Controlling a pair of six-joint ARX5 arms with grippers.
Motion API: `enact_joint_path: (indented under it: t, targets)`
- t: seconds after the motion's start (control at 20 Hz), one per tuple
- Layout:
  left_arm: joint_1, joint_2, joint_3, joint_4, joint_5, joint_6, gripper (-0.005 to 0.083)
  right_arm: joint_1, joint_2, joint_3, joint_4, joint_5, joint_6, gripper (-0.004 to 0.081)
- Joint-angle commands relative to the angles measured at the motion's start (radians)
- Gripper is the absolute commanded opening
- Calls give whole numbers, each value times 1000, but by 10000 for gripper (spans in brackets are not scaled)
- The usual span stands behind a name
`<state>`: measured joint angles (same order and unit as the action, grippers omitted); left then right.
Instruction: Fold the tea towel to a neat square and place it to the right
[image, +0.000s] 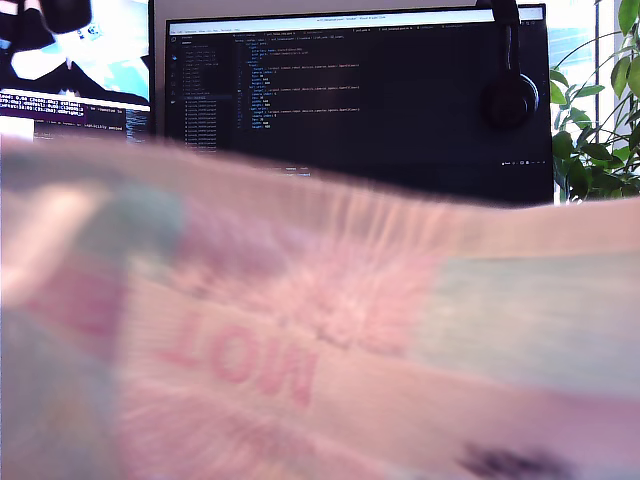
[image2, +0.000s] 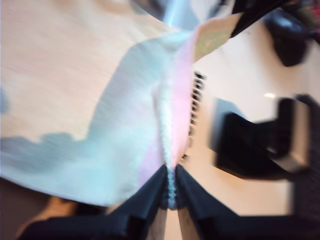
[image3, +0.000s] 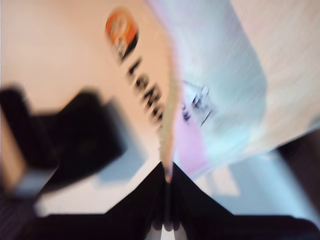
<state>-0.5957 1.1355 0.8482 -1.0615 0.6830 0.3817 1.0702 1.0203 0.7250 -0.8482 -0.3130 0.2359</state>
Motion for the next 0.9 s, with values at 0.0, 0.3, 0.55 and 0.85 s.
enact_joint_path:
  t: [0.0,0.3,0.55,0.85]
  targets:
    - [14,3,-17,105,-120,5,-24,-48,2,-16,132,128,-1,-12]
    - [120,5,-16,698,-484,29,-24,-375,80,-13,645,383,-272,-12]
    - [244,116,-13,1025,-452,135,-24,-587,326,111,838,296,-369,-12]
    - [303,284,28,1260,-384,155,-24,-634,547,412,856,256,-420,-12]
